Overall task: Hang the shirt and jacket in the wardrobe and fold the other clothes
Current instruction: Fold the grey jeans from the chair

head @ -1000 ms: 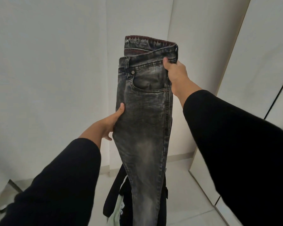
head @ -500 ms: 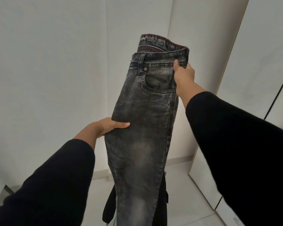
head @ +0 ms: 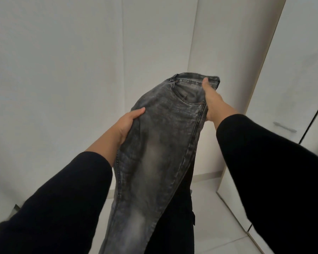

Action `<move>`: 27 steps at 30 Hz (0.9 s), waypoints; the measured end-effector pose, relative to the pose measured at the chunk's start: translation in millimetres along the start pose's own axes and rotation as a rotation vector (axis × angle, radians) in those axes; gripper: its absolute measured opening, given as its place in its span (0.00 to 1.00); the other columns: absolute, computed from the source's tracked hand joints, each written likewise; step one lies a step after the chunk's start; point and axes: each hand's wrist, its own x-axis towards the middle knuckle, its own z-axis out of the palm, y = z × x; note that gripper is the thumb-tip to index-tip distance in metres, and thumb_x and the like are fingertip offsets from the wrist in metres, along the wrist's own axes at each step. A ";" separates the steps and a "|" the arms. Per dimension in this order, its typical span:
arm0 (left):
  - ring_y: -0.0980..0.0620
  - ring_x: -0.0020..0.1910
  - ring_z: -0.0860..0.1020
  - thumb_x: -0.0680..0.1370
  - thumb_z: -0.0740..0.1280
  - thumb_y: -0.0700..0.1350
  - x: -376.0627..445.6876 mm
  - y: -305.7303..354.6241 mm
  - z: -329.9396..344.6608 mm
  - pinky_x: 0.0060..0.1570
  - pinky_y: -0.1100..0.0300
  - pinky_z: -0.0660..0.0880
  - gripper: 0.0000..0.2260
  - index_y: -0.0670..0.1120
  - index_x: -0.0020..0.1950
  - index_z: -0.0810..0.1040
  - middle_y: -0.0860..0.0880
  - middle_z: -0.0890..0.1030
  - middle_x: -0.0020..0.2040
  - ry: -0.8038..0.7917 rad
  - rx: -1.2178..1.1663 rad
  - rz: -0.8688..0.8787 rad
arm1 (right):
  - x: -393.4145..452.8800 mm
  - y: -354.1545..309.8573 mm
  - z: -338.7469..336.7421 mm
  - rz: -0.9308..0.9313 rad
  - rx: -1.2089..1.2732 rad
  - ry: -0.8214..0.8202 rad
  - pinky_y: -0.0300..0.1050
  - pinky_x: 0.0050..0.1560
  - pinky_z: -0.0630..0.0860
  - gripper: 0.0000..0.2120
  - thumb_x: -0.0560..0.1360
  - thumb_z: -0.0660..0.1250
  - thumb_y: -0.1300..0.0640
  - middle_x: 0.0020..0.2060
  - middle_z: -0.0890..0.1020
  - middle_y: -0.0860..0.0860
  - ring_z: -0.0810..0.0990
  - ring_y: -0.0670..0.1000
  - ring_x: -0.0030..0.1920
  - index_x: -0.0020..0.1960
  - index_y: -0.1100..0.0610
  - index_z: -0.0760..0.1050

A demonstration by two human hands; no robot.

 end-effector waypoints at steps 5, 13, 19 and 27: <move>0.46 0.50 0.81 0.77 0.65 0.54 20.6 39.8 19.4 0.50 0.56 0.79 0.21 0.40 0.62 0.75 0.42 0.81 0.55 0.151 0.007 0.166 | -59.4 38.0 10.6 0.181 -0.027 -0.210 0.60 0.48 0.76 0.43 0.68 0.61 0.28 0.64 0.73 0.59 0.77 0.62 0.54 0.73 0.55 0.61; 0.48 0.51 0.79 0.72 0.71 0.46 41.8 55.2 16.5 0.47 0.55 0.78 0.27 0.47 0.69 0.67 0.46 0.79 0.56 0.197 0.188 0.279 | -43.8 81.1 -1.2 0.277 -0.033 -0.338 0.63 0.64 0.66 0.37 0.68 0.55 0.25 0.58 0.77 0.54 0.74 0.59 0.59 0.62 0.53 0.72; 0.47 0.56 0.78 0.67 0.73 0.49 46.6 52.4 -3.5 0.58 0.45 0.75 0.31 0.54 0.68 0.65 0.49 0.78 0.58 0.214 0.228 0.203 | -55.1 76.4 6.8 0.200 -0.412 -0.380 0.61 0.67 0.64 0.33 0.71 0.70 0.43 0.66 0.72 0.53 0.70 0.58 0.66 0.69 0.56 0.63; 0.44 0.59 0.75 0.73 0.69 0.49 58.8 53.0 -39.8 0.55 0.54 0.75 0.27 0.43 0.70 0.68 0.45 0.74 0.64 0.554 0.414 0.231 | -60.5 51.0 13.2 -0.091 -0.291 -0.225 0.49 0.53 0.75 0.19 0.76 0.66 0.48 0.54 0.79 0.53 0.77 0.53 0.52 0.62 0.59 0.73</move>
